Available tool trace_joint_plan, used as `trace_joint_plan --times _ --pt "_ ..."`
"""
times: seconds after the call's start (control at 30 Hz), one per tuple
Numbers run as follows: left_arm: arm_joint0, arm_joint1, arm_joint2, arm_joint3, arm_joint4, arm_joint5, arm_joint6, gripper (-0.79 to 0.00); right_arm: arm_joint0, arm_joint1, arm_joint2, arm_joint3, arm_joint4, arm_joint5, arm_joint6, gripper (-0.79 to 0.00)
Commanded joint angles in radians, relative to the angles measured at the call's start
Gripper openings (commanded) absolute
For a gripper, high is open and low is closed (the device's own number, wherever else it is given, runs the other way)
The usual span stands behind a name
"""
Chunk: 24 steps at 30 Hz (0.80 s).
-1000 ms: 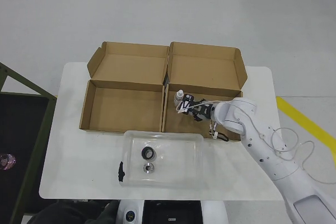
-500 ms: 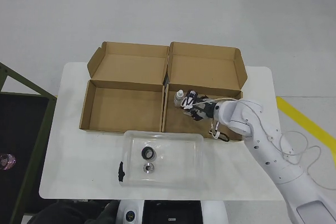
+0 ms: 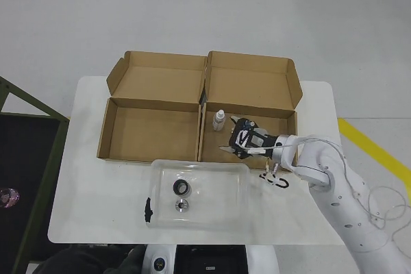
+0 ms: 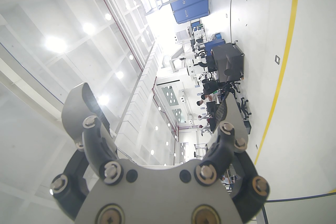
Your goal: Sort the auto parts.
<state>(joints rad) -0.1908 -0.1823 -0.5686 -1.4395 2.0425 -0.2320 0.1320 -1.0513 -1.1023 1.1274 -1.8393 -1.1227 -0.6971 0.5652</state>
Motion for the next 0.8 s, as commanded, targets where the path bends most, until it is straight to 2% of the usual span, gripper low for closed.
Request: trace_joint_plan --times 0.0,0.2,0.37,0.77 --pt "0.0 0.0 0.0 0.0 0.0 0.0 0.0 0.0 -0.023 0.003 0.006 -0.031 0.005 -0.005 -0.015 -0.185" --pt "0.0 0.0 0.0 0.0 0.0 0.0 0.0 0.0 -0.083 0.006 -0.034 -0.13 -0.017 -0.039 -0.032 -0.191" --pt "0.0 0.0 0.0 0.0 0.0 0.0 0.0 0.0 -0.101 0.001 -0.115 -0.177 -0.046 -0.057 -0.045 -0.206" --pt "0.0 0.0 0.0 0.0 0.0 0.0 0.0 0.0 -0.051 -0.033 -0.302 -0.131 -0.122 -0.017 -0.059 -0.243"
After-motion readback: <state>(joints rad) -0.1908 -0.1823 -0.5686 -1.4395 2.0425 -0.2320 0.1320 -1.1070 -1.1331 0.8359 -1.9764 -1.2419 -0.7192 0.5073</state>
